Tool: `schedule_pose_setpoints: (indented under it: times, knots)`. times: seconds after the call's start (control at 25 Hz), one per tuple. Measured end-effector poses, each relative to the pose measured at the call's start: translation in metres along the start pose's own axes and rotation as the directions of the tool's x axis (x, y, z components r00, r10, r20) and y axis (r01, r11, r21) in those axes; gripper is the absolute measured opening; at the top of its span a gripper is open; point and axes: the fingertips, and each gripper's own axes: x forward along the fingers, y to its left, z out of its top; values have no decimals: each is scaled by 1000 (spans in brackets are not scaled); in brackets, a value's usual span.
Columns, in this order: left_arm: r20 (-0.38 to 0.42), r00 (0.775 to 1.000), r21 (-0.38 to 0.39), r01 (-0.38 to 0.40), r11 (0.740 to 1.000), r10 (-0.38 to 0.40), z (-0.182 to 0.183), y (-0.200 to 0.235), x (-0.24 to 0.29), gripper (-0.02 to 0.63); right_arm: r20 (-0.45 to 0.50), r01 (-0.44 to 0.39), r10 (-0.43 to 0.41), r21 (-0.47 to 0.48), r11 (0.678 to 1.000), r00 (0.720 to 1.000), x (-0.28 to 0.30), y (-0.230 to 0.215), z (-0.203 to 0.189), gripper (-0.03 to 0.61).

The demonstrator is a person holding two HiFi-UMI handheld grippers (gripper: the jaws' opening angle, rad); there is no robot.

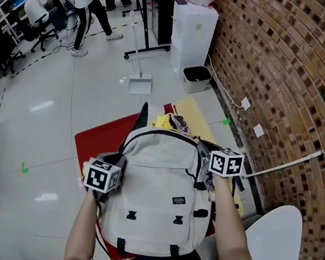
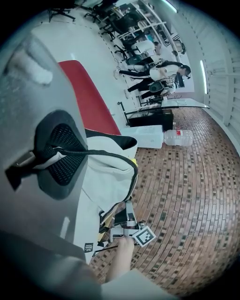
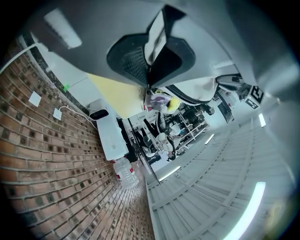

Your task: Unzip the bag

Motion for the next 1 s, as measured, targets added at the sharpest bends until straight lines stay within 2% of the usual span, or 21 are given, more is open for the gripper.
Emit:
schedule_pose_setpoints:
  times: [0.2,0.32,0.44,0.56,0.68,0.76,0.84,0.92,0.96,1.0]
  knots:
    - [15,1000,38,-28,999,27,5,1,-3,51,-12,11,-10,36,999,1000,-14,-9,-18,25]
    - [86,995,80,-55,995,48,25,-3,-13,73,4,0,0,61,998,1000,-22,-10,-18,25]
    - [167,985,180,-65,982,35,60,-19,-20,97,22,-34,33,58,998,999,-26,-2,-11,25]
    - [184,981,334,-11,942,-54,90,-63,-3,97,19,-47,46,40,998,999,-28,0,-5,25]
    - [146,975,498,74,864,-168,112,-119,34,98,-5,-61,61,28,998,998,-27,1,-3,25]
    - [110,973,611,95,786,-204,123,-150,60,100,-25,-75,75,20,997,997,-26,1,-3,25]
    - [64,974,711,109,695,-218,128,-170,82,136,-42,-100,101,14,995,994,-25,3,-4,25]
    - [14,974,779,130,613,-225,129,-182,98,166,-61,-128,128,0,992,990,-24,6,-4,26]
    - [-12,974,799,145,583,-226,128,-185,106,175,-70,-142,141,-8,990,987,-24,6,-3,28]
    - [-37,974,810,160,564,-224,128,-187,114,178,-79,-157,155,-18,987,985,-24,6,-3,28]
